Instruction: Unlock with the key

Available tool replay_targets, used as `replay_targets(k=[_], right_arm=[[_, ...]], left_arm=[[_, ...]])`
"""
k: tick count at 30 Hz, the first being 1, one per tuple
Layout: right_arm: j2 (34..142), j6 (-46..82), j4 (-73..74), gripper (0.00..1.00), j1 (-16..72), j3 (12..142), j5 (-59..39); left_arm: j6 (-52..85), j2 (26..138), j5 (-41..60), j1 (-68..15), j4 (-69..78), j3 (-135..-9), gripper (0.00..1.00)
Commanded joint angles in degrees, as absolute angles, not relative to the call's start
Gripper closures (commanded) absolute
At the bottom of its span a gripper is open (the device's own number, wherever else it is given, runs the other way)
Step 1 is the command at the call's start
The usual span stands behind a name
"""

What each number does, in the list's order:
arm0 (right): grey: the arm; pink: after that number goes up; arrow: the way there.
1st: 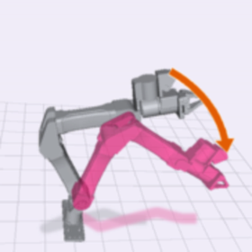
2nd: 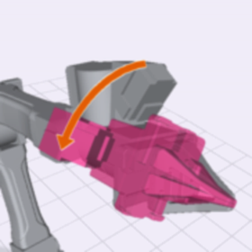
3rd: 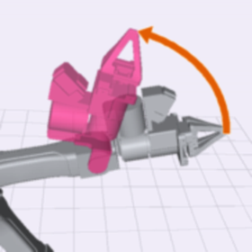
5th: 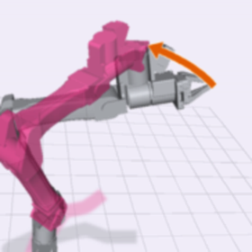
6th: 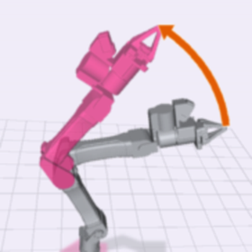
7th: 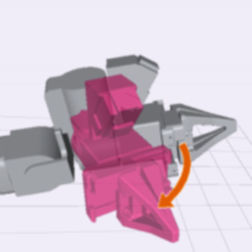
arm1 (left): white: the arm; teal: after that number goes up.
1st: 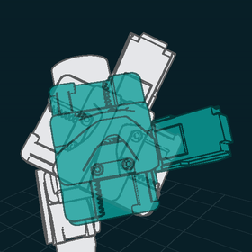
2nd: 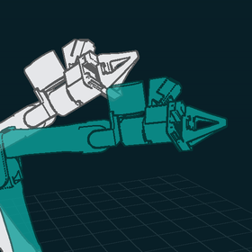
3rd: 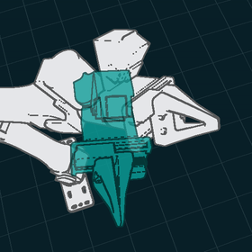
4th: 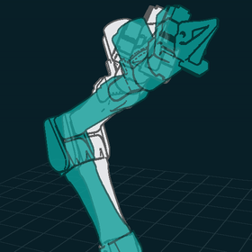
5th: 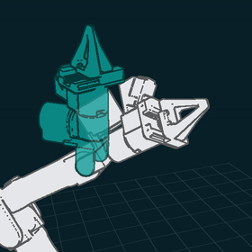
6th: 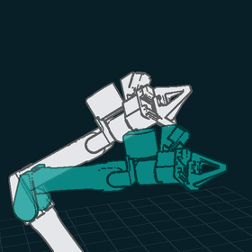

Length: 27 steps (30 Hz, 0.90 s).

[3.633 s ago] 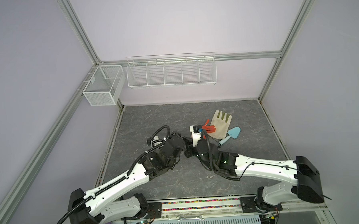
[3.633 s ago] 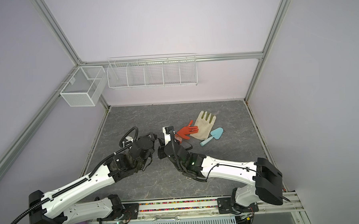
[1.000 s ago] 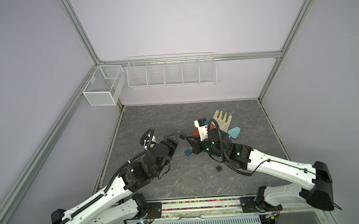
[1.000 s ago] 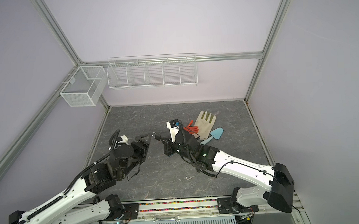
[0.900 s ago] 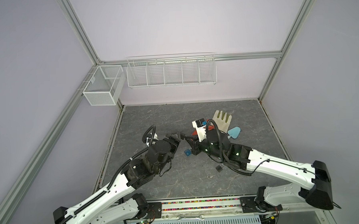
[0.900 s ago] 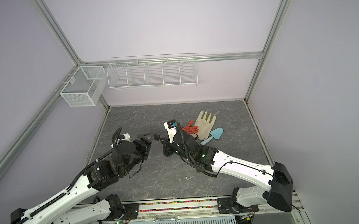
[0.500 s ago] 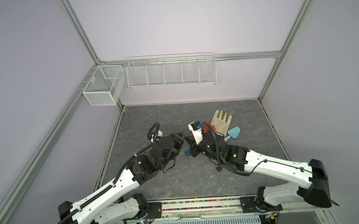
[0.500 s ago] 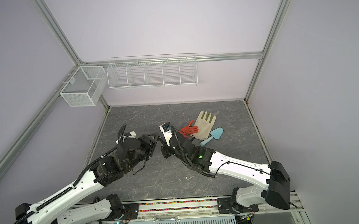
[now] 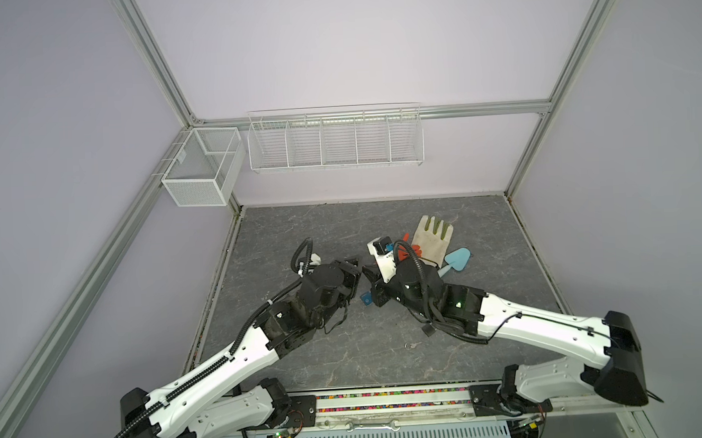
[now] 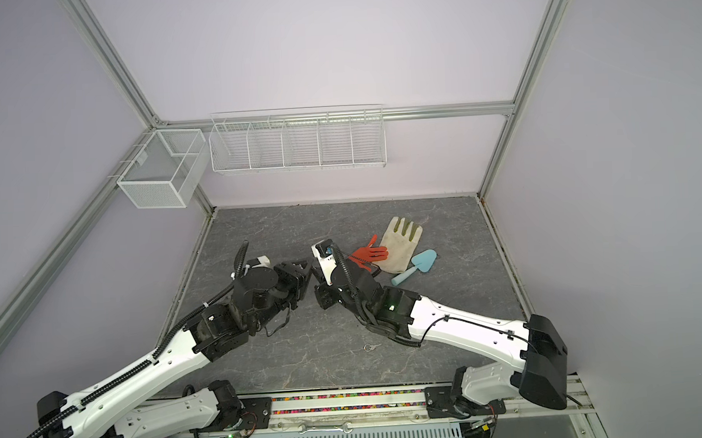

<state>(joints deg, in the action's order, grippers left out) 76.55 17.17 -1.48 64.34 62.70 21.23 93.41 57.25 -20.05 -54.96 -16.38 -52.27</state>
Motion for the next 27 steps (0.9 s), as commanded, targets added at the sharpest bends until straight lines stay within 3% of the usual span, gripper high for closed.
replay_targets(k=[1, 20, 27], right_arm=[[76.9, 17.7, 1.1, 0.93, 64.8, 63.6, 21.8], [76.9, 20.4, 2.5, 0.94, 64.4, 62.4, 20.5], [77.4, 20.6, 2.5, 0.93, 64.3, 62.3, 19.4]], left_arm=[[95.5, 57.1, -20.2, -54.8, -14.0, -51.2, 0.57], [99.9, 55.6, -24.3, -54.7, -11.8, -47.5, 0.62], [100.4, 56.0, -24.7, -54.7, -9.5, -47.0, 0.60]])
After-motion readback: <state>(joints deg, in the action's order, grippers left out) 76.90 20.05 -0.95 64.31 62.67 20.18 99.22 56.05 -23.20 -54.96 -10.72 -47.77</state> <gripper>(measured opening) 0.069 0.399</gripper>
